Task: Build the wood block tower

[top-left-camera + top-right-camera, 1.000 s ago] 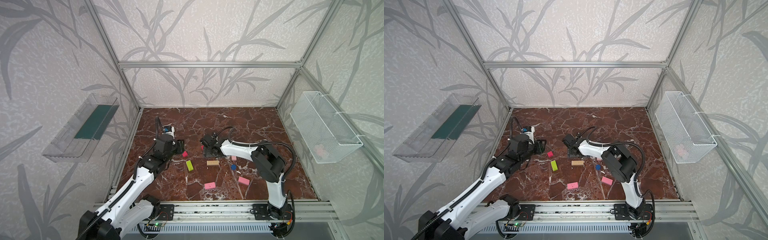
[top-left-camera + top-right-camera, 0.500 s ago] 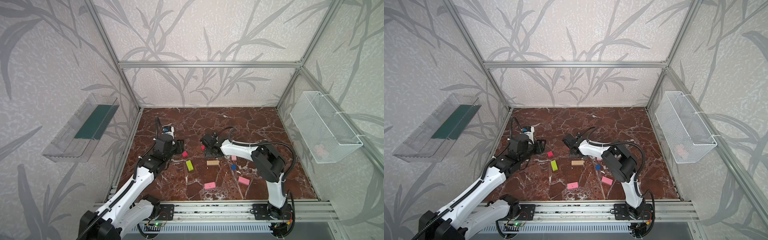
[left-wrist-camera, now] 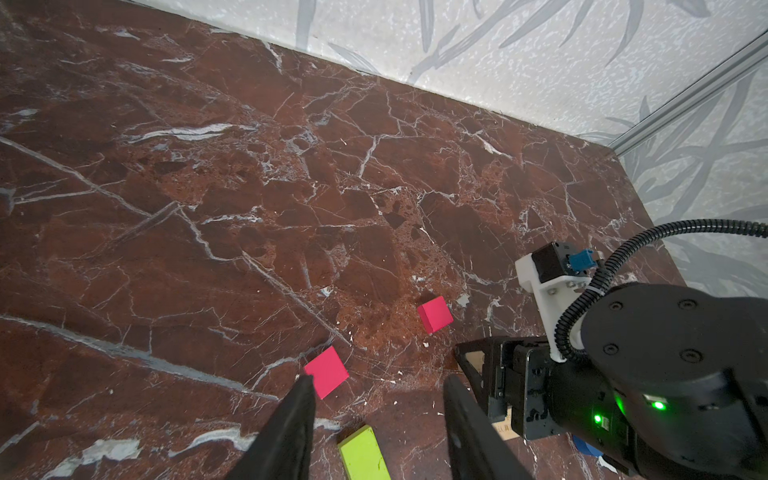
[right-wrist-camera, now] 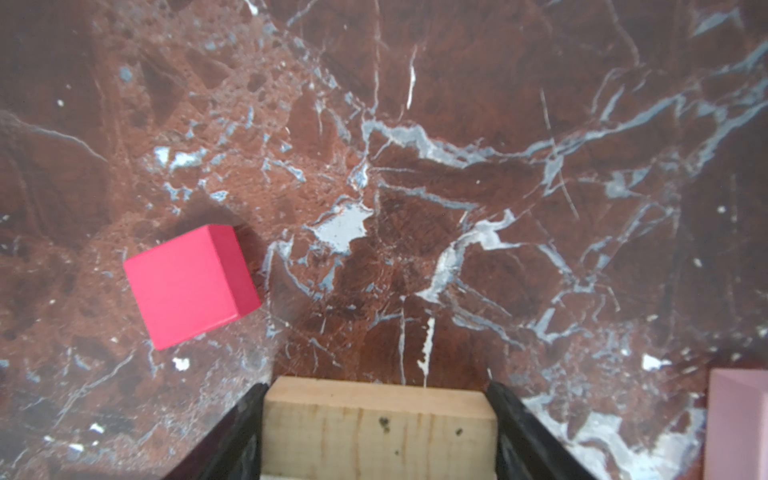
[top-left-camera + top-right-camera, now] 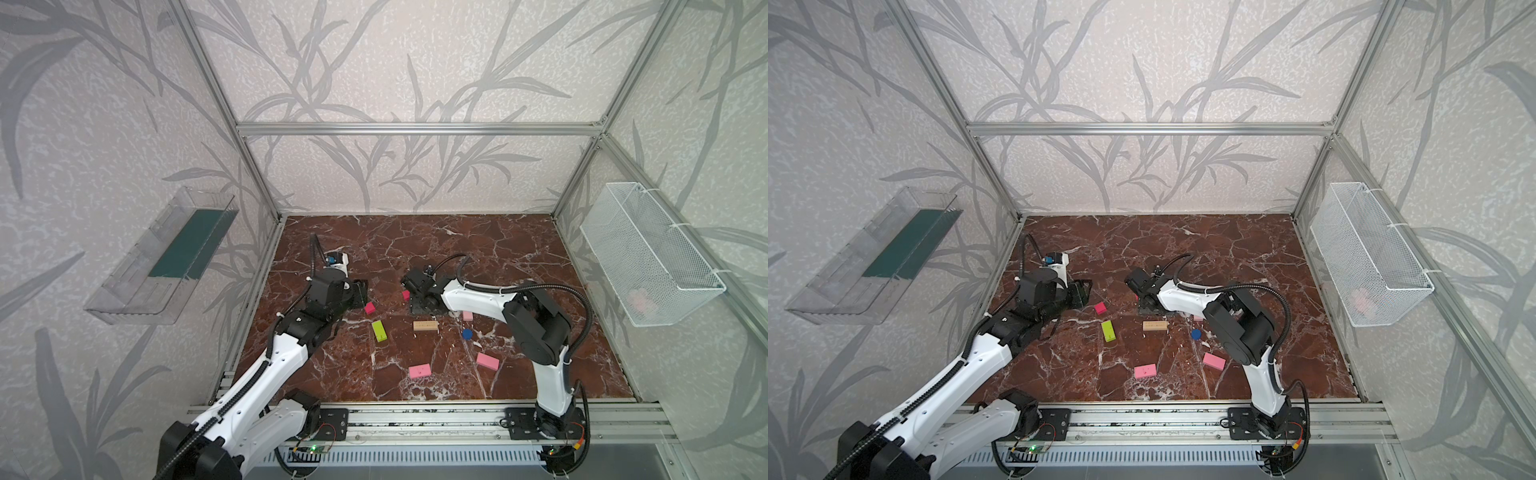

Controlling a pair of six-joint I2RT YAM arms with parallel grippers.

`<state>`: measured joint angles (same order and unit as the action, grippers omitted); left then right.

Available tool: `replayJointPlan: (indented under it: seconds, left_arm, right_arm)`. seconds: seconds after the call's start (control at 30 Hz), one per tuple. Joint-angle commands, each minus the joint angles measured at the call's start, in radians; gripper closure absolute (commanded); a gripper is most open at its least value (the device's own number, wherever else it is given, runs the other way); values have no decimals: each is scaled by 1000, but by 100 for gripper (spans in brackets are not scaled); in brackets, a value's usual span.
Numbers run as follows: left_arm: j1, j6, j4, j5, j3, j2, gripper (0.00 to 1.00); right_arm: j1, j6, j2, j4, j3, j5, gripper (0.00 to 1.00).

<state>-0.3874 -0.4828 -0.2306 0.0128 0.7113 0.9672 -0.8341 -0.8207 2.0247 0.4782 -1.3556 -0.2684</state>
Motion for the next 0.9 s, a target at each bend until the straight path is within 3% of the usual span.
replayJointPlan:
  seconds: [0.0, 0.87]
  left_arm:
    - [5, -7, 13, 7, -14, -18, 51]
    - [5, -5, 11, 13, -12, -28, 51]
  right_arm:
    - [-16, -6, -16, 21, 29, 40, 46]
    - [-51, -10, -46, 75, 49, 15, 47]
